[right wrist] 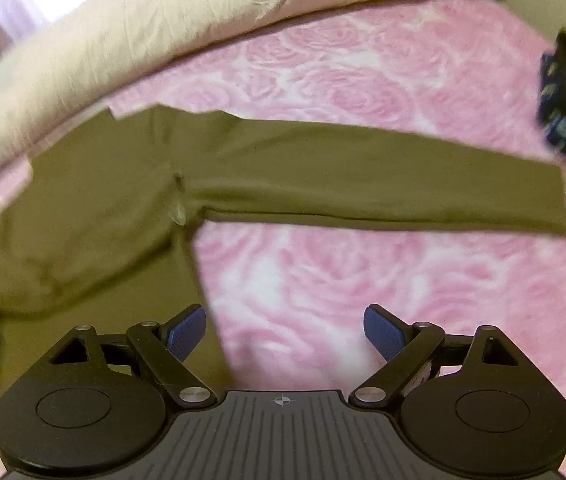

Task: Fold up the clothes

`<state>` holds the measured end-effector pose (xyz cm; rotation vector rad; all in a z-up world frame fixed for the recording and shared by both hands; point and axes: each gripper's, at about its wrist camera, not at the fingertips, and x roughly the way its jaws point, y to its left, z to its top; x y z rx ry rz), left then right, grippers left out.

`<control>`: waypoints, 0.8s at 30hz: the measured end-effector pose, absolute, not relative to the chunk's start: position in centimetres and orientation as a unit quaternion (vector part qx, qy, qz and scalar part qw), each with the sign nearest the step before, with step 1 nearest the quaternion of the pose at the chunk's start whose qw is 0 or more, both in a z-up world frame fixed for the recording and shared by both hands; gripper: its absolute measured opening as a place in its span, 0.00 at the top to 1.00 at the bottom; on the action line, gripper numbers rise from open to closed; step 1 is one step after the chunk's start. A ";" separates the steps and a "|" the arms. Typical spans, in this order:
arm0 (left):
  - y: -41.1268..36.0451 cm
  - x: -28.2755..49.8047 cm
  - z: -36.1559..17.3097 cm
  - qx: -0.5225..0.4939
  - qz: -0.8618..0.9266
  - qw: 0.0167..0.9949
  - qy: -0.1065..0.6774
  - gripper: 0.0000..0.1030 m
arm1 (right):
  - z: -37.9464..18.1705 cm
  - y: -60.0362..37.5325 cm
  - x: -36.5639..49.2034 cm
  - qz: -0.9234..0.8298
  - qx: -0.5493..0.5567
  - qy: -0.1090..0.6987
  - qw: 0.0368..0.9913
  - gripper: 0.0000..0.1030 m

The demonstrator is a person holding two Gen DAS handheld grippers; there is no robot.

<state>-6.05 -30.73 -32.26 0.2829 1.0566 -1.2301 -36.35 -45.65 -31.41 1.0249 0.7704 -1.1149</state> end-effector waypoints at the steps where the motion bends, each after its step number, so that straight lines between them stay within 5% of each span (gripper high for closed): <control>1: -30.3 -5.2 -32.4 0.142 -0.533 0.691 0.467 0.67 | -32.0 -45.9 -36.6 -0.478 0.491 0.306 0.660 0.14; 6: -29.6 -1.9 -32.8 0.214 -0.494 0.735 0.412 0.66 | -35.0 -47.4 -36.7 -0.420 0.638 0.155 0.627 0.15; 8: -30.1 -0.5 -33.7 0.235 -0.489 0.740 0.396 0.66 | -36.1 -48.2 -36.0 -0.412 0.658 0.127 0.618 0.37; 15: -32.9 1.1 -35.6 0.273 -0.510 0.733 0.357 0.65 | -38.9 -50.6 -34.0 -0.419 0.667 0.109 0.607 0.39; 18: -34.3 1.4 -36.4 0.271 -0.524 0.729 0.349 0.66 | -39.3 -51.0 -33.1 -0.424 0.652 0.122 0.617 0.60; 22: -35.8 1.1 -37.0 0.275 -0.542 0.722 0.330 0.67 | -39.6 -51.2 -32.7 -0.429 0.646 0.121 0.620 0.64; 24: -35.5 1.1 -37.2 0.285 -0.545 0.723 0.315 0.83 | -39.3 -51.4 -32.3 -0.429 0.635 0.123 0.631 0.77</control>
